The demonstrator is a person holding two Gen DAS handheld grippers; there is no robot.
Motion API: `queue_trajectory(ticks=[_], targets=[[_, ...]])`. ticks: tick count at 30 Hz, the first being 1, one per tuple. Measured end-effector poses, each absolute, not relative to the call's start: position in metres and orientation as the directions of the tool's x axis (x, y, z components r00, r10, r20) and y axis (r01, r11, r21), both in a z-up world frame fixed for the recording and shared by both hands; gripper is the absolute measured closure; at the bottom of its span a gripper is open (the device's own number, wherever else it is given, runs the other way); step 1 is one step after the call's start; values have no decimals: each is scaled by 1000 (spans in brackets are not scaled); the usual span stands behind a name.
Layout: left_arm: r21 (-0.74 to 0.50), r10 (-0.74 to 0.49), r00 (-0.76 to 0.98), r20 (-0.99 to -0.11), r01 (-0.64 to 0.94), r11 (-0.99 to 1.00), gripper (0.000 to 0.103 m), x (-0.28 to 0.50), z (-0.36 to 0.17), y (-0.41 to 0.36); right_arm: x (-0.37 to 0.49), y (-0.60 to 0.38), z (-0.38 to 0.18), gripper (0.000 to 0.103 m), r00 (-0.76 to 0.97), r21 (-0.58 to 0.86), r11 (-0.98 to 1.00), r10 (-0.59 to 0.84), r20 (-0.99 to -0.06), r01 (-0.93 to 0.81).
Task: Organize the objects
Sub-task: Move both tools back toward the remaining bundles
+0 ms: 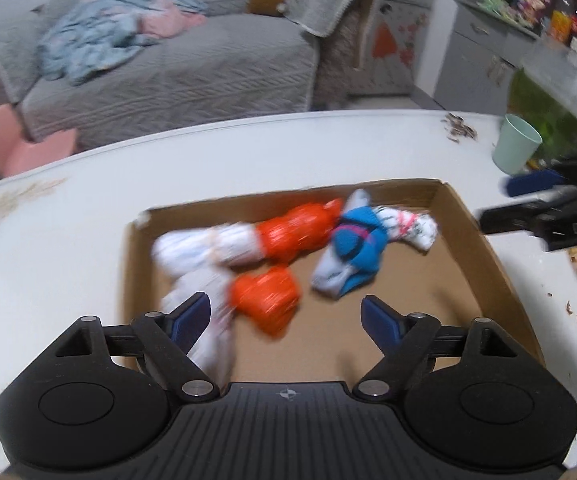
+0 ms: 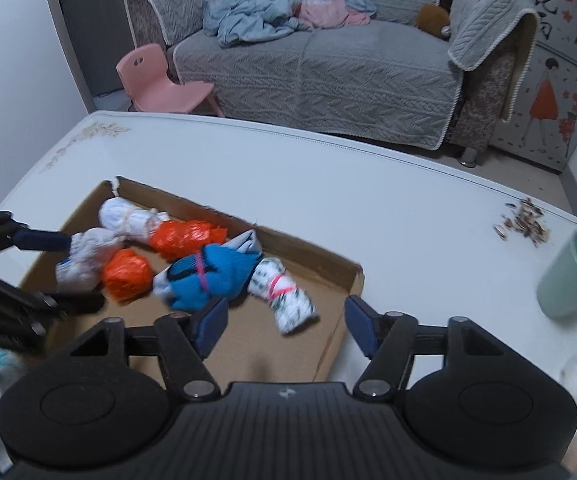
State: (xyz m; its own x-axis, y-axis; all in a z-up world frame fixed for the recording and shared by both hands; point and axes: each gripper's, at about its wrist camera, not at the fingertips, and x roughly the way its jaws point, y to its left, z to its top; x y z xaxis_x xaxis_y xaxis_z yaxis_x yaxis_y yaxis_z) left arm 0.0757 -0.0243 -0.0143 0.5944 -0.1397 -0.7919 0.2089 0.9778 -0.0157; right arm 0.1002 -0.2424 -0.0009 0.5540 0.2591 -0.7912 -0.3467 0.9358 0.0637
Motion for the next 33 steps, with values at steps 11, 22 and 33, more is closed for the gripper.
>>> queue_trajectory(ticks=[11,22,33], targets=[[-29,-47,629,-776,39,999,13,-60,-10,46,-14,-238,19,12,613,59,943,259,-746,-326],[-46,-14,611,-791,-37,998,9,-126,-33,56,-98,-246,48,0,885,83,987,161,-436,-139],[-17,-23,622,-783,15,1000,3,-89,-65,51,-58,-227,-17,1,593,68,969,201,-780,-239]])
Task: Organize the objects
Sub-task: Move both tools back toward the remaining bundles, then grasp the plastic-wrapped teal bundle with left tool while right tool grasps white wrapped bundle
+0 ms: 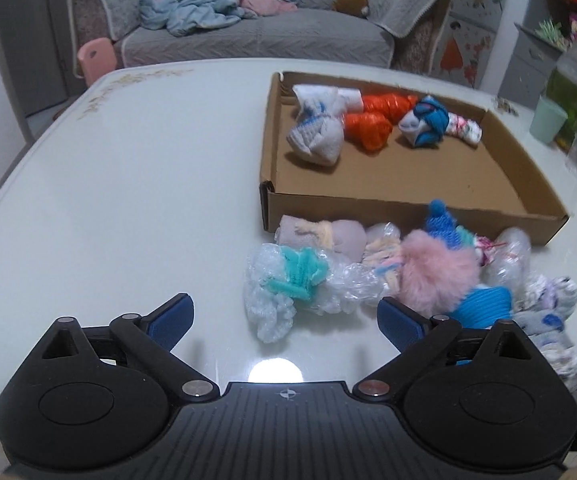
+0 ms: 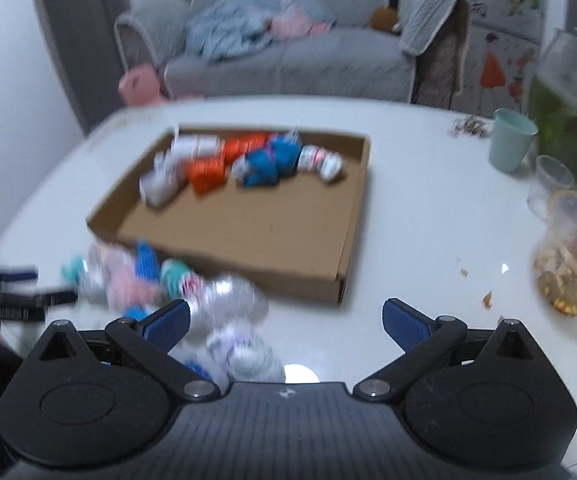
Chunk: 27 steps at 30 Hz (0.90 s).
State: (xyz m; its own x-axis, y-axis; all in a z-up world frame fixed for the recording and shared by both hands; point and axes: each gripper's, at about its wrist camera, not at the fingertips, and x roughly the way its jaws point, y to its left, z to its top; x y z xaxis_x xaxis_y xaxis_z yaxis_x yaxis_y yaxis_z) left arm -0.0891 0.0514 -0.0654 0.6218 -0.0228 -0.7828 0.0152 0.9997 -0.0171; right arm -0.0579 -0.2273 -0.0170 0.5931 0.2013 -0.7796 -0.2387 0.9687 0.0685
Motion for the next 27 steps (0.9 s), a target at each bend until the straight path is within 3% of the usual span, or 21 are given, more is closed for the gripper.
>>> queue_trajectory(ticks=[4,7,15,17,19,25,27], targets=[[-23,-34,623,-782,25,999,3,-81,-70,54,-63,-214,-33,11,546,44,965,183,-818,-258],[-30,-46,619,-784,36,999,3,-72,-73,56,-65,-209,-43,30,493,83,960,210,-844,-266],[-47,-79,618,-783,68,997,3,-60,-80,54,-59,-200,-54,30,449,81,959,200,-871,-270],[-52,-83,611,-787,69,996,3,-58,-84,53,-57,-199,-57,34,434,87,957,205,-877,-276],[-67,-92,608,-789,64,996,4,-58,-86,54,-56,-197,-61,46,417,94,953,212,-884,-287],[-78,-97,606,-790,57,995,6,-67,-84,55,-53,-197,-65,58,392,118,951,229,-891,-287],[-66,-100,597,-796,79,995,12,-69,-85,53,-53,-198,-64,59,394,123,952,231,-890,-282]])
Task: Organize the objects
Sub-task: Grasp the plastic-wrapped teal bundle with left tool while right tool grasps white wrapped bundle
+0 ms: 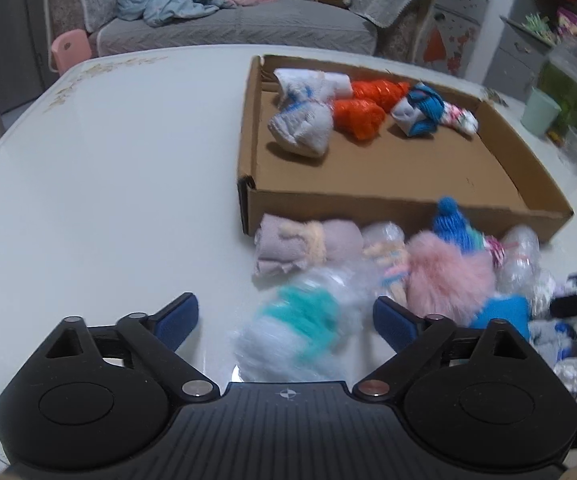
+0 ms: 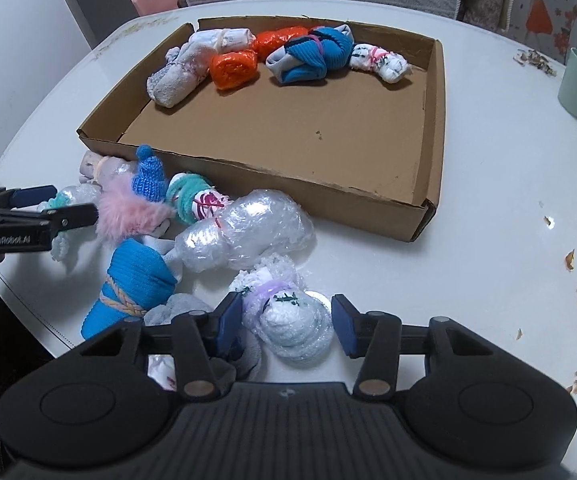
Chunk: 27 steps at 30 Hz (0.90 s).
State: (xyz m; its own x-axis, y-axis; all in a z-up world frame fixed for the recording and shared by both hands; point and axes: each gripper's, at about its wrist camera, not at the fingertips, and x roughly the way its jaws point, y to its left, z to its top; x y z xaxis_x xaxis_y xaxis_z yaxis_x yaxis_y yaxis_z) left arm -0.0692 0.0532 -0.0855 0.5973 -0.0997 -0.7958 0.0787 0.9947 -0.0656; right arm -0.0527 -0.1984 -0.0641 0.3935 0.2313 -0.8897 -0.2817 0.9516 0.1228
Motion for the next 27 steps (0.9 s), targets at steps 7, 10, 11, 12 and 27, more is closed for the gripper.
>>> queue_trajectory(ticks=[7,10,11,12,27], targets=[[-70,-124,579,-806,114,991,22,-69,-89,52,-52,-203,-65,60,392,123,957,223,-893,-264],[-78,-134,574,-808,121,990,24,-67,-88,53,-51,-201,-67,58,382,125,954,226,-896,-271],[-71,-133,574,-808,128,989,27,-66,-88,52,-50,-201,-67,58,383,119,954,223,-897,-275],[-63,-129,576,-807,134,989,33,-66,-88,51,-50,-200,-67,58,384,117,954,222,-896,-278],[-81,-126,598,-792,102,991,46,-81,-51,69,-54,-223,-43,68,418,178,956,264,-869,-233]])
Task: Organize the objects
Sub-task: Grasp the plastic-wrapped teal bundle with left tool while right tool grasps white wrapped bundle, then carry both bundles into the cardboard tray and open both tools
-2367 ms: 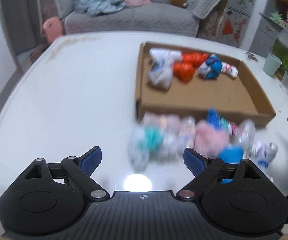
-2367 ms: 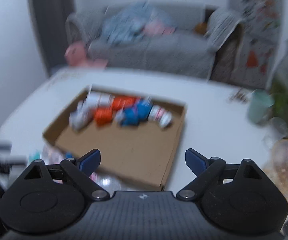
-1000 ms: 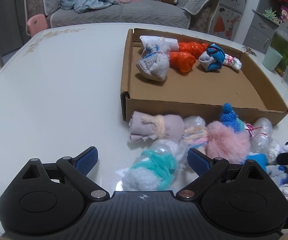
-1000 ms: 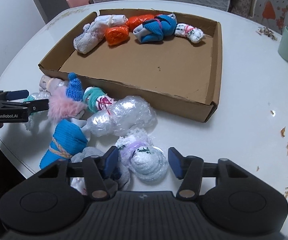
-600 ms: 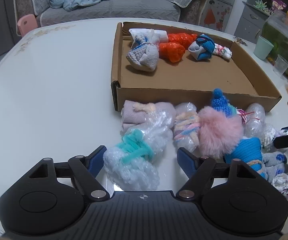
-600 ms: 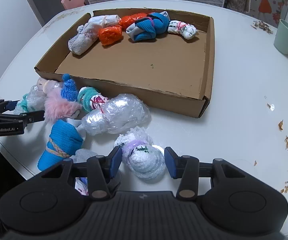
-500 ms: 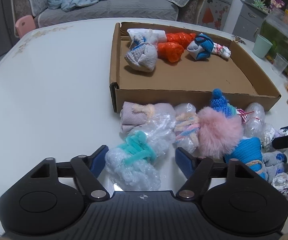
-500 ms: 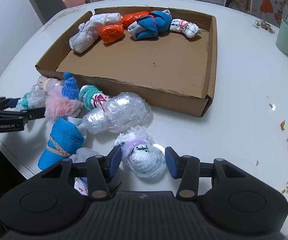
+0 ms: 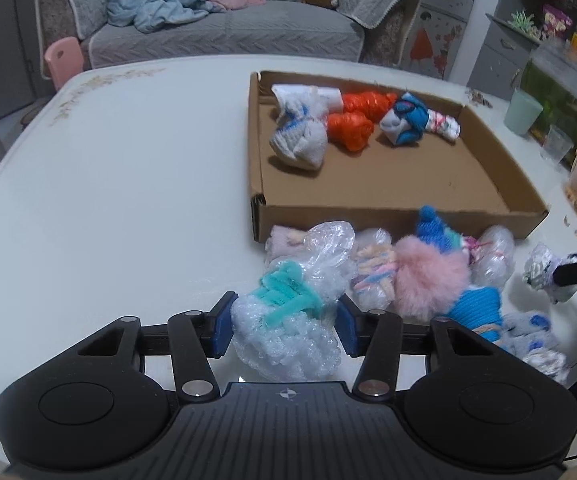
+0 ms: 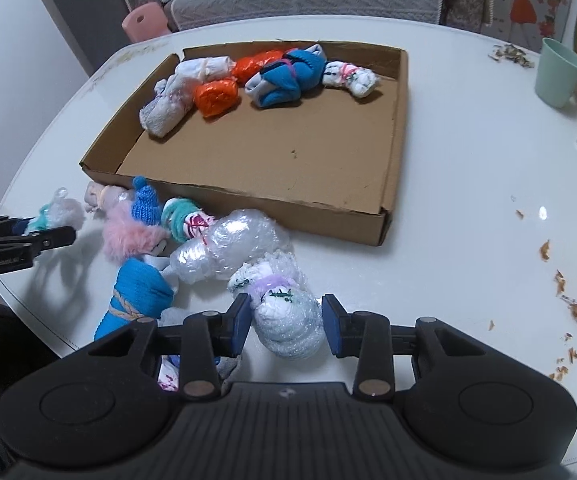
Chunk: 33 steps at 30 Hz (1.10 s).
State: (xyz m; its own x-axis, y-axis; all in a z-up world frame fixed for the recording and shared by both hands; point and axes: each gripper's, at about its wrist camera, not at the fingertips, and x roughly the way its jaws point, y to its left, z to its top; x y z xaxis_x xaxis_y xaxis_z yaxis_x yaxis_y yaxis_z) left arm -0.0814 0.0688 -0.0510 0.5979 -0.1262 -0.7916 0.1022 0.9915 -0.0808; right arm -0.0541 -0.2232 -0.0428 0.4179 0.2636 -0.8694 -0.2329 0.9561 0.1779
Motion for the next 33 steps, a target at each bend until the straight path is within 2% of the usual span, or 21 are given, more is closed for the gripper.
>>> queue_trajectory(ticks=[9,16,25,33], targets=[[-72,-149,637,-757,145,987,46,-71,2,53,-47,-242,7,68,542,231,947,317,-778,-221],[-63,-191,668,-719,211,975,46,-40,35,22,-14,-250,30,68,601,220,944,327,-729,-246],[1,-212,638,-741,317,948,45,22,44,-43,45,-256,44,68,650,215,946,323,-688,-243],[5,-235,570,-788,387,922,45,61,20,-87,71,-260,31,68,628,256,930,366,-686,-262]])
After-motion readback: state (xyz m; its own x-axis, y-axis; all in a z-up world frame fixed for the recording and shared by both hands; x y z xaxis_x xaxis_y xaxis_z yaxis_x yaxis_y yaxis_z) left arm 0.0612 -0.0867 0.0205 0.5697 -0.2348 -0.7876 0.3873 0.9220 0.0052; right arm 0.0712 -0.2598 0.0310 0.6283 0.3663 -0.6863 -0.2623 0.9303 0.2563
